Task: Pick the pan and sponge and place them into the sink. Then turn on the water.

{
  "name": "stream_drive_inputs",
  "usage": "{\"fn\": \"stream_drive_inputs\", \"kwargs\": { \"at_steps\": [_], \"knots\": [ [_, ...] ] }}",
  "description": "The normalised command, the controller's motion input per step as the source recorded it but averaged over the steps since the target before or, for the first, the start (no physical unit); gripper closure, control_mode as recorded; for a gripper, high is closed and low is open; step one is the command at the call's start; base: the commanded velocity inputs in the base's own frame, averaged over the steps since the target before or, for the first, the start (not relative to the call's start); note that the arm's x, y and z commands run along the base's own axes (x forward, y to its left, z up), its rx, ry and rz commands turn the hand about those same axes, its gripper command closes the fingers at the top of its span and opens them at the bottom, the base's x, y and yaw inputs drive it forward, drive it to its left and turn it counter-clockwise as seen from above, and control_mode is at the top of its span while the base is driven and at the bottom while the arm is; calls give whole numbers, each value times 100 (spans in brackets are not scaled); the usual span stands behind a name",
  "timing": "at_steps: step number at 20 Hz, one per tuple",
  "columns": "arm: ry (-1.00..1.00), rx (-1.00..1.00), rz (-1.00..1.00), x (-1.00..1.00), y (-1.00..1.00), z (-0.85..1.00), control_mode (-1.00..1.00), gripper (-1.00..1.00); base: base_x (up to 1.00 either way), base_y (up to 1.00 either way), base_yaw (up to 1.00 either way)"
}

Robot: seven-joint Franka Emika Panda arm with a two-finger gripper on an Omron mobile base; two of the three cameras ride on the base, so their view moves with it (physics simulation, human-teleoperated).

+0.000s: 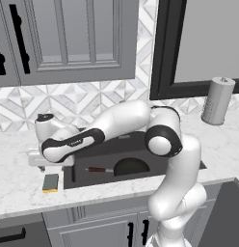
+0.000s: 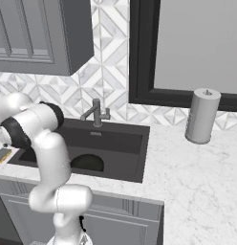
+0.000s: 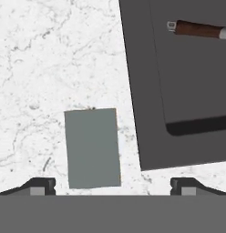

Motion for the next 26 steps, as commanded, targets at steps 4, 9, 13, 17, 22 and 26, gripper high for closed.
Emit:
{"fn": "stream_drive_inputs", "kwargs": {
  "at_steps": [4,9,13,17,22,26],
  "knots": [
    [0,0,2,0,15,-28,-100,-100,0,0,0],
    [0,0,2,0,13,-22,-100,-100,0,0,0],
    [0,0,2,0,4,-19,-100,-100,0,0,0],
    [0,0,4,0,0,-20,-100,-100,0,0,0],
    [1,0,6,0,0,-21,-100,-100,0,0,0],
    [2,0,6,0,0,-25,-100,-100,0,0,0]
  ]
}}
